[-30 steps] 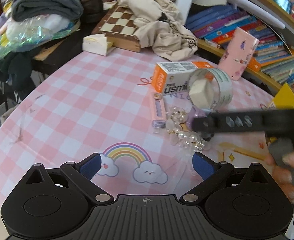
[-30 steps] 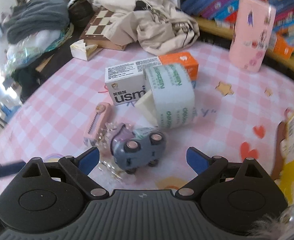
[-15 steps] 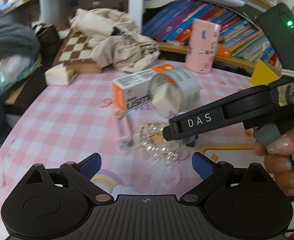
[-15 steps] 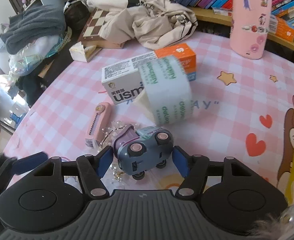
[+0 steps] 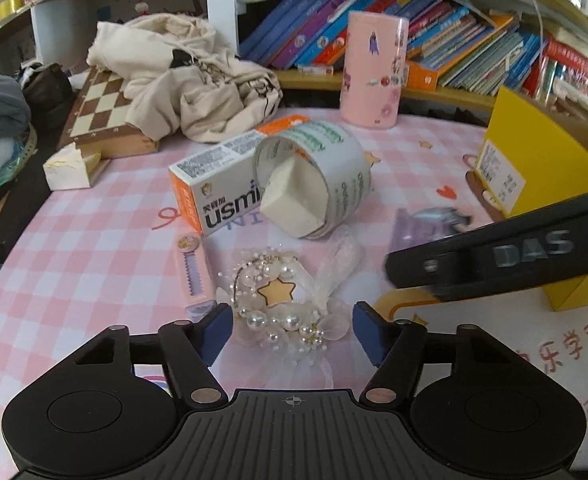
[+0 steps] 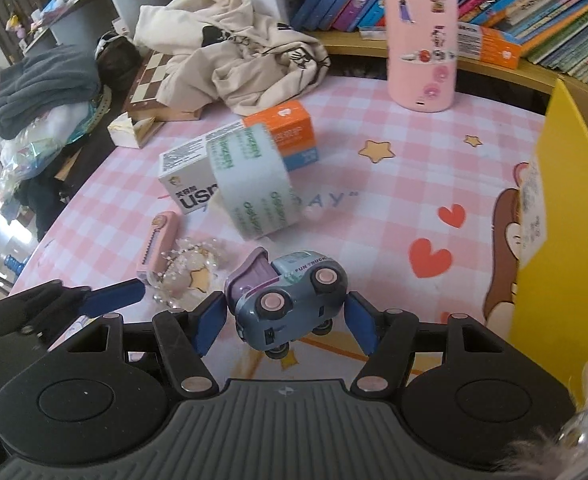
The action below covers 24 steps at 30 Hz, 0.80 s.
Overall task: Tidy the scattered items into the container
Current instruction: 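Close the right gripper on the toy car while the left gripper closes on the pearl clip, then lift the toy car and pearl clip and carry both toward the yellow box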
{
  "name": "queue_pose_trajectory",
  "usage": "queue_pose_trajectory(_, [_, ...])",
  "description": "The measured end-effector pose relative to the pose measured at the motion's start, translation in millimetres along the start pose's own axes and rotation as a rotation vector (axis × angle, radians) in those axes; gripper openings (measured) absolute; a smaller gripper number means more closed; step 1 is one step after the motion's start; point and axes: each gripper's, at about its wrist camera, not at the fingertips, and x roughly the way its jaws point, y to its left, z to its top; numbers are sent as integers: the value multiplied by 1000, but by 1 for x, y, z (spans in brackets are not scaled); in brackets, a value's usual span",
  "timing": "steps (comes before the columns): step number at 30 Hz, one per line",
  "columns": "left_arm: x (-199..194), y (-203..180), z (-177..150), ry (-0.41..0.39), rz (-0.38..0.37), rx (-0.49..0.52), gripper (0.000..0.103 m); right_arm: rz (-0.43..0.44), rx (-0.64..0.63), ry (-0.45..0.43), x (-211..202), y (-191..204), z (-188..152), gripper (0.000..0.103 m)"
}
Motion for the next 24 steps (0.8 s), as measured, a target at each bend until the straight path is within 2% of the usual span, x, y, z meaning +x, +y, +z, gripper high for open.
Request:
queue_pose_trajectory(4, [10,0,2,19,16,-20,65,-8,0,-8,-7,-4,-3,63])
queue_pose_trajectory(10, [19,0,3,43,38,-48,71,-15,20,-1,-13,-12,-9,63])
queue_pose_trajectory(15, [23,-3,3,24,58,-28,74,-12,20,6,-16,-13,-13,63])
queue_pose_trajectory(16, [23,-3,3,19,52,-27,71,-12,18,6,-16,-13,-13,63])
queue_pose_trajectory(17, [22,-3,3,12,47,-29,60,-11,16,6,-17,-13,-14,63])
queue_pose_trajectory(22, [15,2,4,1,10,-64,48,-16,16,2,-22,-13,-17,63])
queue_pose_trajectory(24, [10,3,4,-2,-6,-72,46,-18,18,0,-24,-13,-18,63])
